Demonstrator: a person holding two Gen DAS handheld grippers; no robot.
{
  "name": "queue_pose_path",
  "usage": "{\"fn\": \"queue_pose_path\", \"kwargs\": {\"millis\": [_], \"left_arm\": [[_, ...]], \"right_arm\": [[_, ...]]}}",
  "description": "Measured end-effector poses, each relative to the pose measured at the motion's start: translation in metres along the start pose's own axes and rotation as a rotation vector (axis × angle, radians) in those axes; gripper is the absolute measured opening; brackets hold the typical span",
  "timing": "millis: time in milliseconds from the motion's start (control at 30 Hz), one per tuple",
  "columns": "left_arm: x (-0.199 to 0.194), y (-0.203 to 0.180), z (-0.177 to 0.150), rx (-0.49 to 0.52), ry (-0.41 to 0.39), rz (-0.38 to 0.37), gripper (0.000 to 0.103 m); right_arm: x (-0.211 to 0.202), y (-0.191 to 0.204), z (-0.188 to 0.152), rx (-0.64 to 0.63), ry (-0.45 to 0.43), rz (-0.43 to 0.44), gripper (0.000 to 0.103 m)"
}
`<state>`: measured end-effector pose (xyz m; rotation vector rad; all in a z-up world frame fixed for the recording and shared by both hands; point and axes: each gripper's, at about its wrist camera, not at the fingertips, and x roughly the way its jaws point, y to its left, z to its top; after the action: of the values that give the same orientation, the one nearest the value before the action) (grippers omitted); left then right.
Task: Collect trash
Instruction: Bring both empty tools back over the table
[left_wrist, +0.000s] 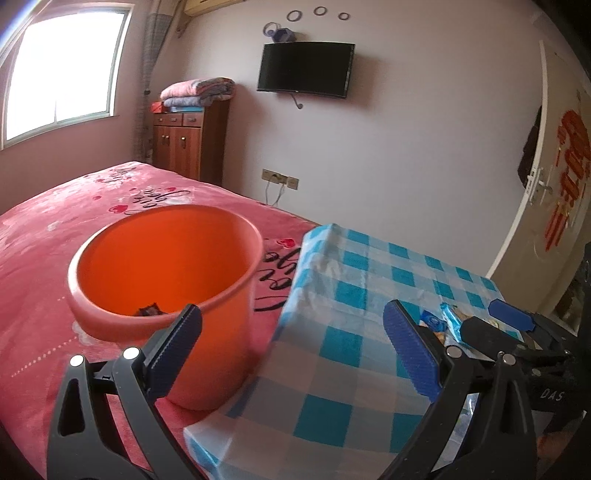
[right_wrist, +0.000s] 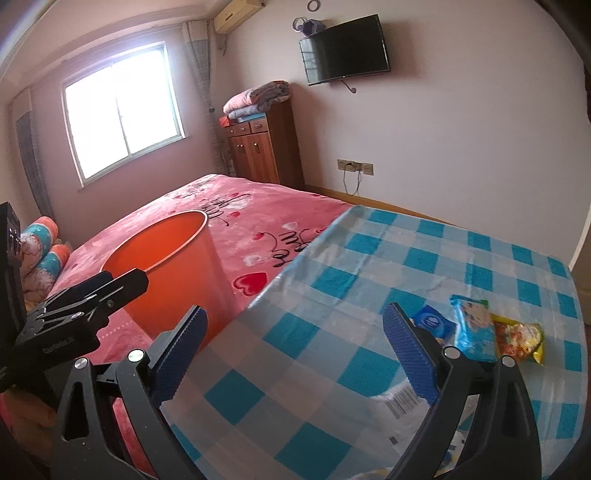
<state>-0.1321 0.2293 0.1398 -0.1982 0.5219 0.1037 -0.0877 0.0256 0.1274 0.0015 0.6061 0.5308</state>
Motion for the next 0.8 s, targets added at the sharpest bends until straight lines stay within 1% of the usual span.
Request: {"fn": "queue_pose_path", "kwargs": {"millis": [233,800], "left_arm": [[-0.001,-0.021,-0.008,0.033,0.002,-0.039,0.099],[0.01,-0.072,-0.032,0.112,0.063,-0.105,0.099]], "right_arm": [[-0.011,-0.017,-0.012,0.015,-0.013,-0.038,0.095],[-0.03,-0.068,-0.043,0.071,-0.028,-0.126,0.095]]}}
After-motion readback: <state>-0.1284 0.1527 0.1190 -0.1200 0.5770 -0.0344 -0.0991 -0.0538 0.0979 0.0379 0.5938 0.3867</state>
